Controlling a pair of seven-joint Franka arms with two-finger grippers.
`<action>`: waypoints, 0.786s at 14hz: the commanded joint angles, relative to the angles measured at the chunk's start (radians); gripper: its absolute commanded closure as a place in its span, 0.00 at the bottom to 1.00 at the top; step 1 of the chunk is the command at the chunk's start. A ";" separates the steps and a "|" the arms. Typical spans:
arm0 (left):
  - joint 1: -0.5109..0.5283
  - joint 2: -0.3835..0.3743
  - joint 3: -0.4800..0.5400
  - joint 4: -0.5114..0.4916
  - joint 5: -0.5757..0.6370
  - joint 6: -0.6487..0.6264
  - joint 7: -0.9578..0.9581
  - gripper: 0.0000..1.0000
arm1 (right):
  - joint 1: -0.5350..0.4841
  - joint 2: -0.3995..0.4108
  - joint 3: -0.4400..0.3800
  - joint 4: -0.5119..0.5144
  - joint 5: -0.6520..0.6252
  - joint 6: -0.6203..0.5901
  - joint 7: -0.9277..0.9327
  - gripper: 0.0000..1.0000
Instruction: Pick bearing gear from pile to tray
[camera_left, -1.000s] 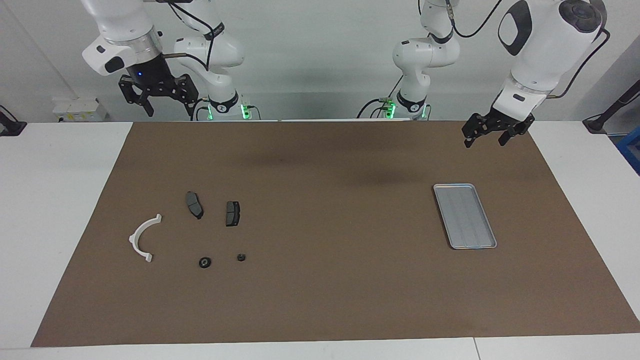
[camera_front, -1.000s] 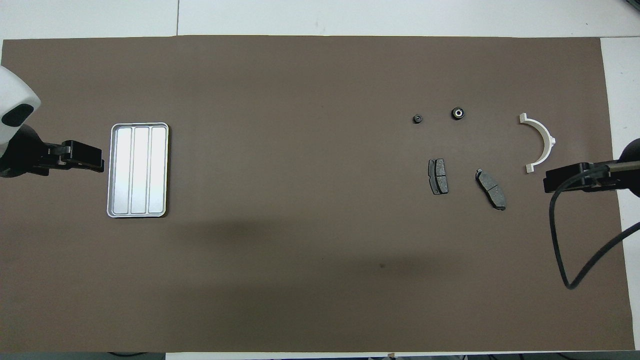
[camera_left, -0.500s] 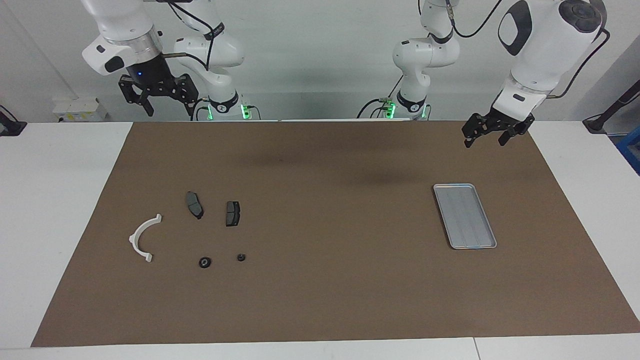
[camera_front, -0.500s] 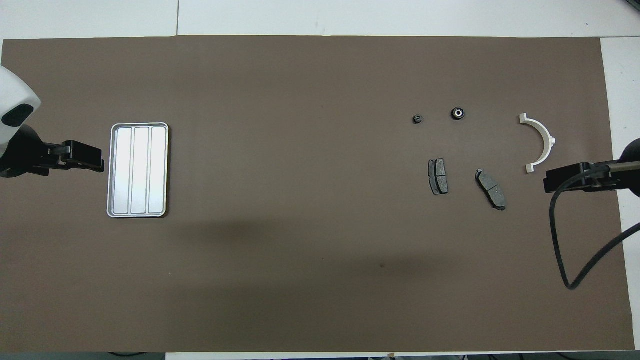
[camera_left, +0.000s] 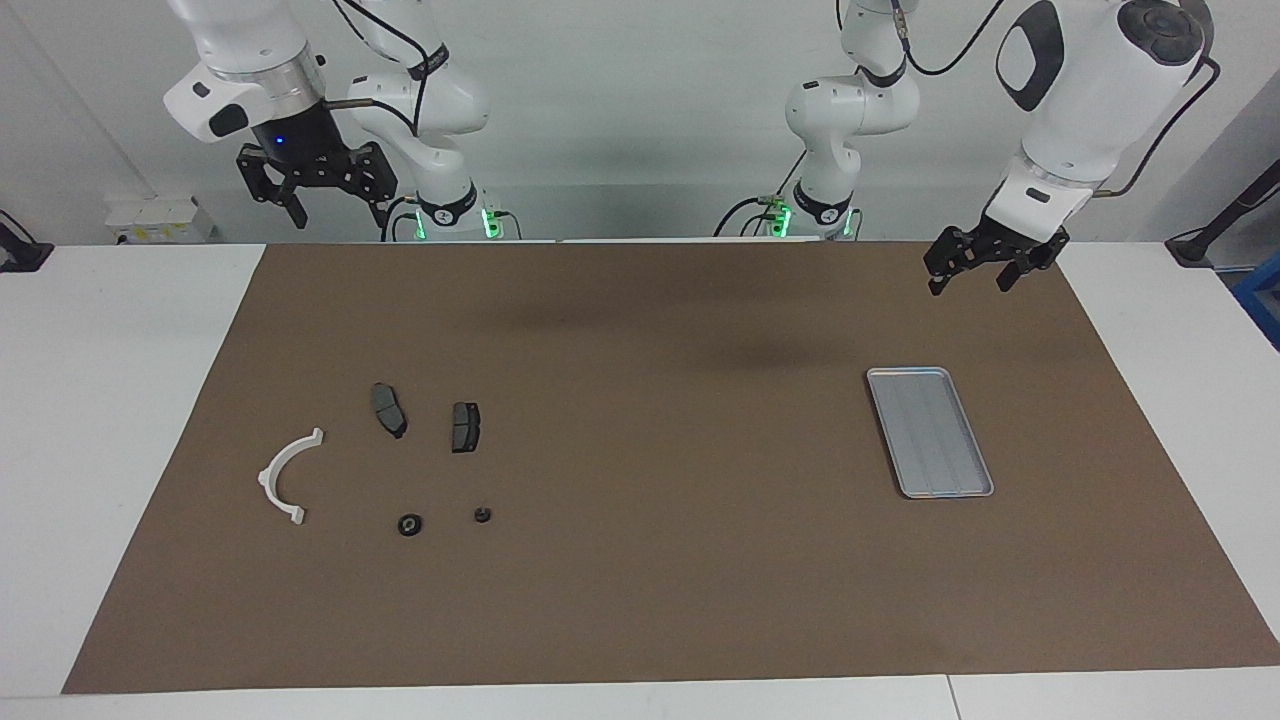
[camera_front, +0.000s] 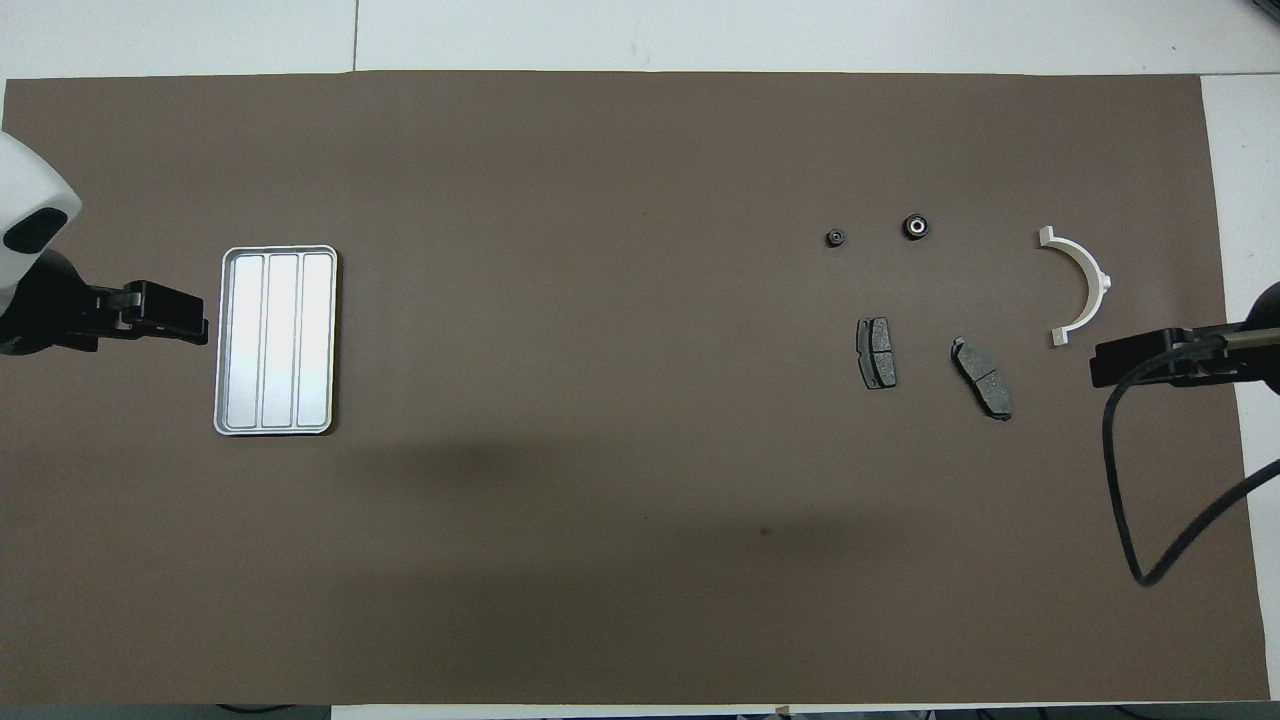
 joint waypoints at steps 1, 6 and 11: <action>0.001 -0.002 -0.001 0.003 0.007 0.001 0.011 0.00 | 0.017 -0.008 0.008 -0.039 0.028 0.063 -0.008 0.00; 0.001 -0.002 -0.001 0.003 0.007 0.001 0.011 0.00 | 0.093 0.082 0.008 -0.130 0.022 0.247 0.070 0.00; 0.001 -0.002 -0.001 0.003 0.007 0.001 0.009 0.00 | 0.123 0.319 0.007 -0.122 0.006 0.450 0.188 0.00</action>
